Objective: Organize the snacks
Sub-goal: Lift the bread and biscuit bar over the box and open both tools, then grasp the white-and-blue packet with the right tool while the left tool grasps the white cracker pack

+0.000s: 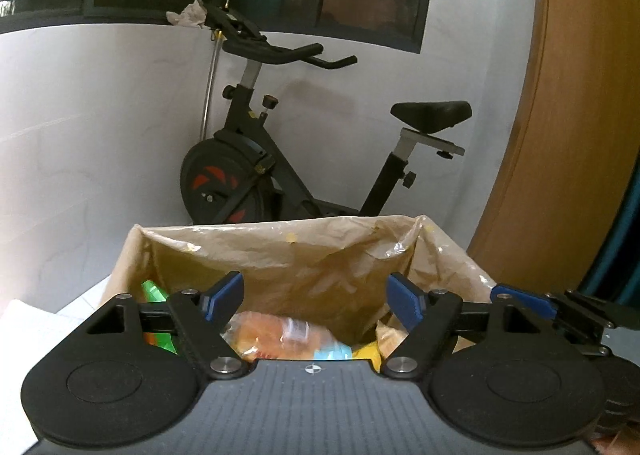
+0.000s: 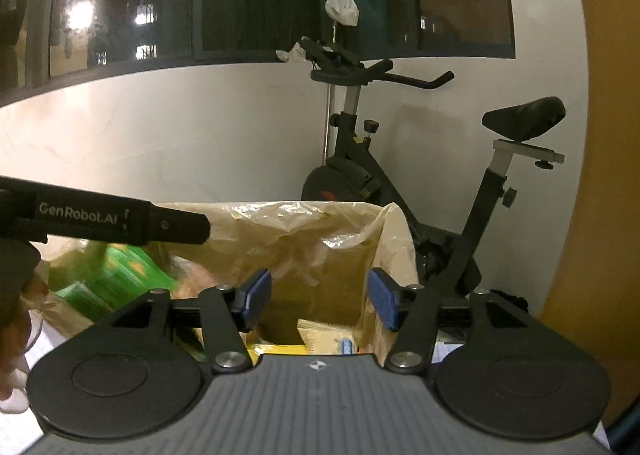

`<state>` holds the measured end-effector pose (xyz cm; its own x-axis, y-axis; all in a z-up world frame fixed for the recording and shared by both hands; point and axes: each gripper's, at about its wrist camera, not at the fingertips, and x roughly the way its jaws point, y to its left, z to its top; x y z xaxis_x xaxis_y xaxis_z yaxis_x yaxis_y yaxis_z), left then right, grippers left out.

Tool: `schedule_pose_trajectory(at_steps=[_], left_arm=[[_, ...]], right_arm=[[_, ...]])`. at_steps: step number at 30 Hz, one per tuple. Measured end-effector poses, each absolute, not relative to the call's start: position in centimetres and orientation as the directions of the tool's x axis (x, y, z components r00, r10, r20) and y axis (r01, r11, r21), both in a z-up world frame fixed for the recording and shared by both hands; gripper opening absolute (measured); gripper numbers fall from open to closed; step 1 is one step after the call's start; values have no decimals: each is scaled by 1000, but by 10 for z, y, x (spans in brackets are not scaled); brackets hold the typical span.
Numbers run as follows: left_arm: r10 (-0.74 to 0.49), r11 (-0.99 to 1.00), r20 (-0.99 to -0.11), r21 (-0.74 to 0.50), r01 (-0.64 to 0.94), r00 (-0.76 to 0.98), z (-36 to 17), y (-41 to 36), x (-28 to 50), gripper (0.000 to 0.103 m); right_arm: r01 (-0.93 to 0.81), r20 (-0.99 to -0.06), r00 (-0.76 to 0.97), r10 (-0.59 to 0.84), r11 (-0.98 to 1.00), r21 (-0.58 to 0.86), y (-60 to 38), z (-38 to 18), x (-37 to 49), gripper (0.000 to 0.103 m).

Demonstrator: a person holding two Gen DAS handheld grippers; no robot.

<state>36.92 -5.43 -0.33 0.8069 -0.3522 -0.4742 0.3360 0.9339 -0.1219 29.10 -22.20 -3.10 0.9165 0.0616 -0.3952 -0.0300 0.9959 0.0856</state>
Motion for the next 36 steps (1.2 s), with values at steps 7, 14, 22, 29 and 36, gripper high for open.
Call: schedule_pose_trajectory(at_steps=[7,14,22,29,36], left_arm=[[-354,932,-445,-94,350,823,20,-31,320,80],[-327,942,-441,-82,325,836,13,4,252,80],[-288,957,-506,-114,268,813,-41,33,194,80],[-267,964,-549,-148,222,792,-78,41,166,79],[-255,967,-589,-167,193,767,-98,51,158,79]], right_arm=[[-15,-359,930,76,986,168,-225,-13,244,57],[-26,-348,932,100,977,210,-212,-10,191,57],[-23,-454,881,135,969,245,-198,-53,140,57],[-30,-592,789,161,974,225,-191,-103,108,57],[-84,-687,695,210,974,212,-181,-137,84,69]])
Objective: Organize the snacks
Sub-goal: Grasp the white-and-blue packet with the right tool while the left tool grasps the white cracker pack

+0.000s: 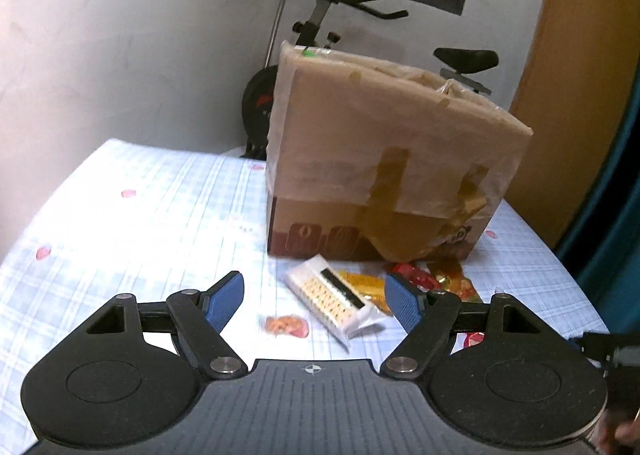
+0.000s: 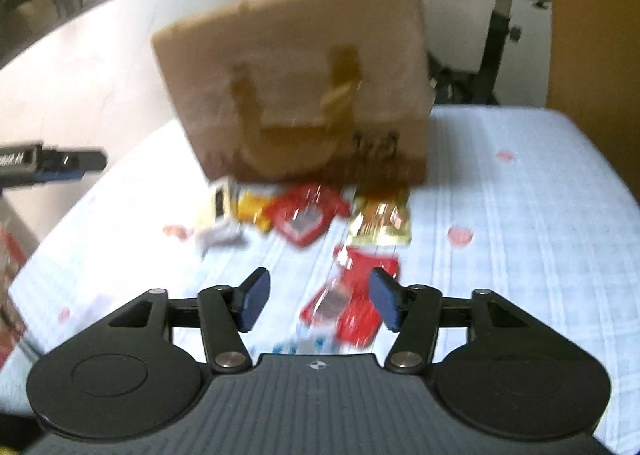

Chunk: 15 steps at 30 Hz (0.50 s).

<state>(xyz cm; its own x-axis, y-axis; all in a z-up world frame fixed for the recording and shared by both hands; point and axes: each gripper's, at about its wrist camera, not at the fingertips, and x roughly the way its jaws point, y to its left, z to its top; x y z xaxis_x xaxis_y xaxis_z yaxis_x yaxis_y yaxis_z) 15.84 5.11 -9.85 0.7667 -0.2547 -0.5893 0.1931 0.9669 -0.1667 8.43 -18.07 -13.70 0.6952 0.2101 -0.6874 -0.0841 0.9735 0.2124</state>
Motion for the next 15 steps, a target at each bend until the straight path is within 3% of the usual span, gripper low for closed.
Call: schedule_pose_trajectory(at_steps=[2,11,15], left_arm=[[-253,967,-593,-170,188,765,-102,54,153,79],[-252,967,-615,-178,180,747,-111,50,152,79],[-252,967,-626,-177,180,738,-116,49,151,79]], right_arm=[[-93,-708,674,213,975,204,-176,-144,80,74],[-155,-770,600,217,976,154,-158,-170,68,73],[-137,-755,615,226,974,179,-165,-170,72,54]])
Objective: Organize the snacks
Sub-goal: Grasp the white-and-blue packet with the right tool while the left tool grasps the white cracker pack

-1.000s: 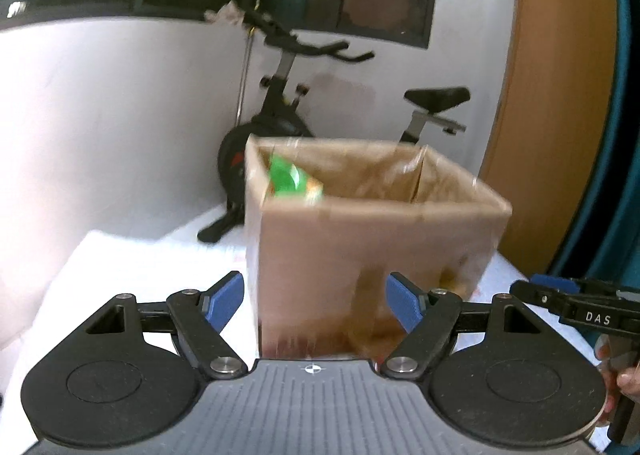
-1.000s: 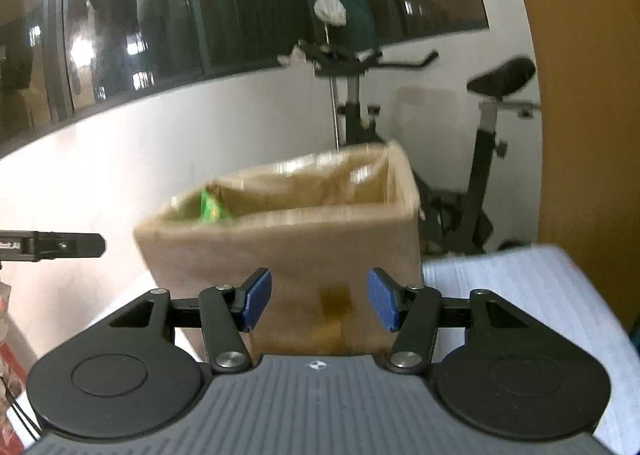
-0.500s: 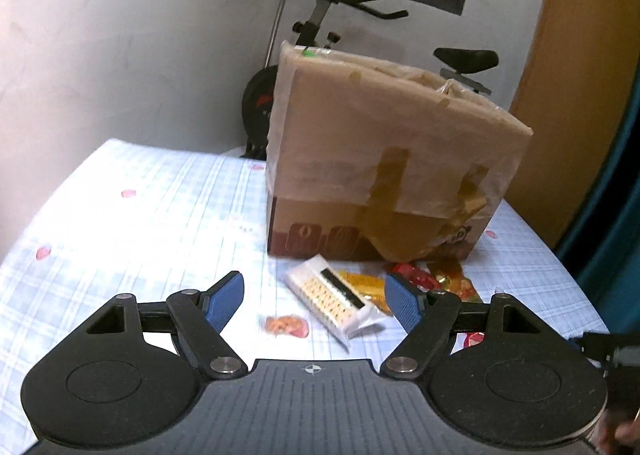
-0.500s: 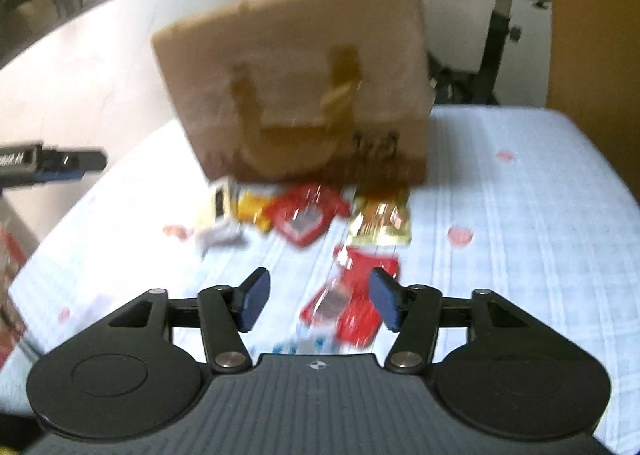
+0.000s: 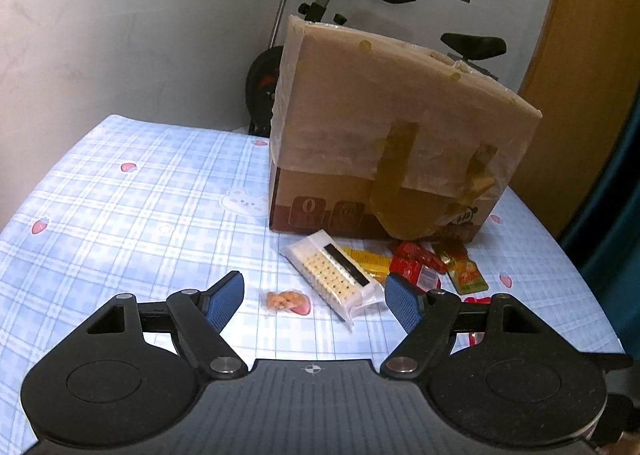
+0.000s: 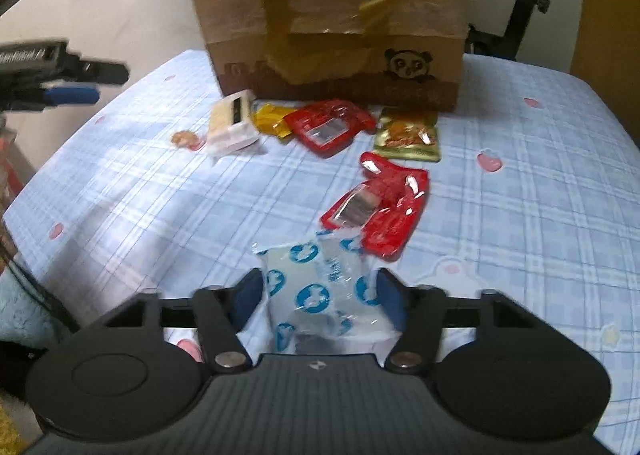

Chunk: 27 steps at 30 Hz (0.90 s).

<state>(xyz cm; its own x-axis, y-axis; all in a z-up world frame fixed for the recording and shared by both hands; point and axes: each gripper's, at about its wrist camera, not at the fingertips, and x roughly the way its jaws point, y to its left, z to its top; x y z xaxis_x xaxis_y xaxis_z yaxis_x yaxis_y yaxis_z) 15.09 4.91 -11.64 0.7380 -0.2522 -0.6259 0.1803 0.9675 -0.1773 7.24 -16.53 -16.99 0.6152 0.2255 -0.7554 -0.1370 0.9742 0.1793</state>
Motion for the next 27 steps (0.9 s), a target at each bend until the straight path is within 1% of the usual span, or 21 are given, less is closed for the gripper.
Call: schedule_pose_trajectory(at_steps=[3,7,10,13,16,19,22,27], left_arm=[[-248,968,-633,-180,173,733,-118,49,152,79],[-259,966,-641,-192,176,722,-120,49,154,75],[-260,965,-650,-198,172,714,-124,47,156,72],[-255,966,-664,-200,161,703,-129,46,159,69],[-247,968,-676,-199,152,694,-134,45,164,69],[-239,970,-684,-196,141,690,-137,43,171,69],[-238,970,-693,-210,126,681,-140,39,182,69],[-229,971,-708,-217,103,668,-146,26,202,69]], right_arm=[[-143,-742,631,227,974,176,-167,-166,81,50],[-170,-698,673,247,969,179,-168,-157,94,49],[-173,-673,703,231,973,153,-169,-151,104,49],[-139,-642,742,193,981,135,-176,-152,117,49],[-70,-613,780,124,991,112,-187,-157,126,49],[-70,-577,813,85,996,48,-190,-162,131,49],[-89,-565,817,119,993,80,-193,-169,138,49],[-76,-557,819,136,989,129,-197,-181,142,49]])
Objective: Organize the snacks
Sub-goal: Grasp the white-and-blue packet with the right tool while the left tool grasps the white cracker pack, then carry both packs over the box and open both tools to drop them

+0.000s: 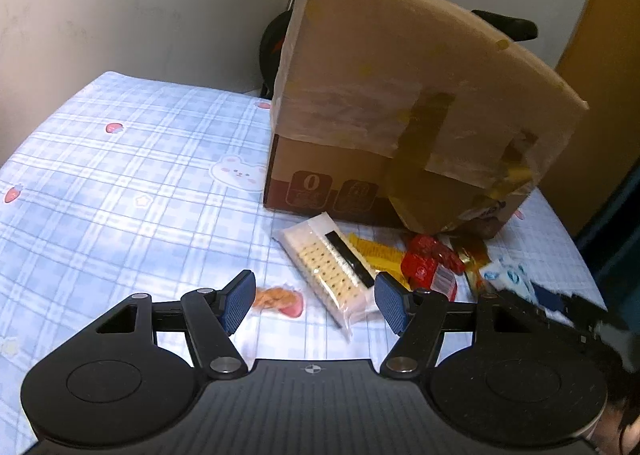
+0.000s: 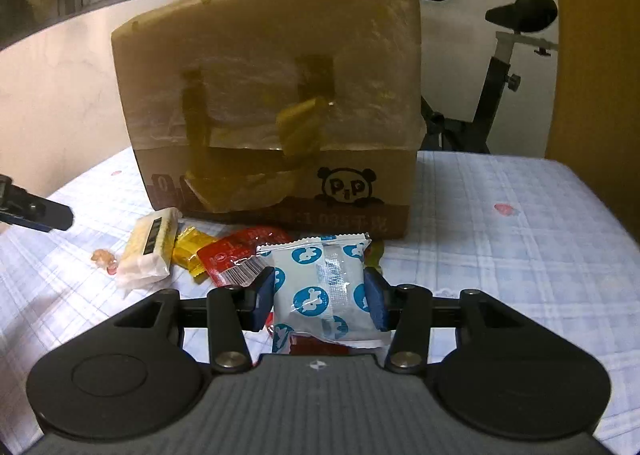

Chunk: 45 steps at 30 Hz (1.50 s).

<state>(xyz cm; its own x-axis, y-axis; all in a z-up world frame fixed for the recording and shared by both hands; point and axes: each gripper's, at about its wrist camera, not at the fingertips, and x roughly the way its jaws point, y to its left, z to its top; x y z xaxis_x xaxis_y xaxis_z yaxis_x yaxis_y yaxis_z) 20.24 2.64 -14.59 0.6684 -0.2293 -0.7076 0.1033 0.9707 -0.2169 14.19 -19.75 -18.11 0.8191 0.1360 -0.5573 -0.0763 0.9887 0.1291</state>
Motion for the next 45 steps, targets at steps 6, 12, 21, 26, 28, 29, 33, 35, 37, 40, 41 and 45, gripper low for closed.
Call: schedule_pose_trajectory(at_steps=[6,12,21,26,28,29,33,35,37,40,41,45], left_arm=[[-233,968,-732,-241,77,640,-160,9,233,69],[-148,985,-765,-173,21,626,-174,-13,260,69],[-91,994,-785,-108,10,612,-196,-33,269,69],[-110,993,-776,-113,36,621,-197,-29,264,62],[-130,991,-768,-127,51,627,-195,-27,258,62],[-137,990,-764,-133,55,630,-193,-27,255,62],[-174,984,-744,-158,84,646,-182,-25,238,62],[-183,983,-728,-150,107,660,-176,-26,226,62],[-190,982,-718,-144,124,670,-172,-26,216,62],[-206,979,-708,-146,145,676,-166,-24,200,62],[-208,978,-705,-145,150,678,-163,-24,196,62],[-230,973,-687,-154,171,690,-153,-17,189,62]], right_arm=[[-57,-537,832,139,984,167,-203,-188,138,49],[-66,-527,838,146,984,168,-202,-188,135,49],[-90,-521,838,163,982,164,-199,-189,135,49],[-56,-525,835,165,975,216,-208,-191,136,49],[-52,-525,835,168,972,227,-210,-190,136,49],[-53,-525,834,171,972,231,-211,-190,136,49],[-54,-526,832,174,970,236,-211,-191,137,49],[-54,-526,833,174,970,236,-211,-190,136,49],[-54,-525,833,174,970,236,-212,-190,136,49],[-52,-524,834,170,971,232,-211,-190,136,49],[-49,-525,835,166,972,230,-210,-190,135,49],[-39,-535,831,149,977,210,-207,-186,136,49]])
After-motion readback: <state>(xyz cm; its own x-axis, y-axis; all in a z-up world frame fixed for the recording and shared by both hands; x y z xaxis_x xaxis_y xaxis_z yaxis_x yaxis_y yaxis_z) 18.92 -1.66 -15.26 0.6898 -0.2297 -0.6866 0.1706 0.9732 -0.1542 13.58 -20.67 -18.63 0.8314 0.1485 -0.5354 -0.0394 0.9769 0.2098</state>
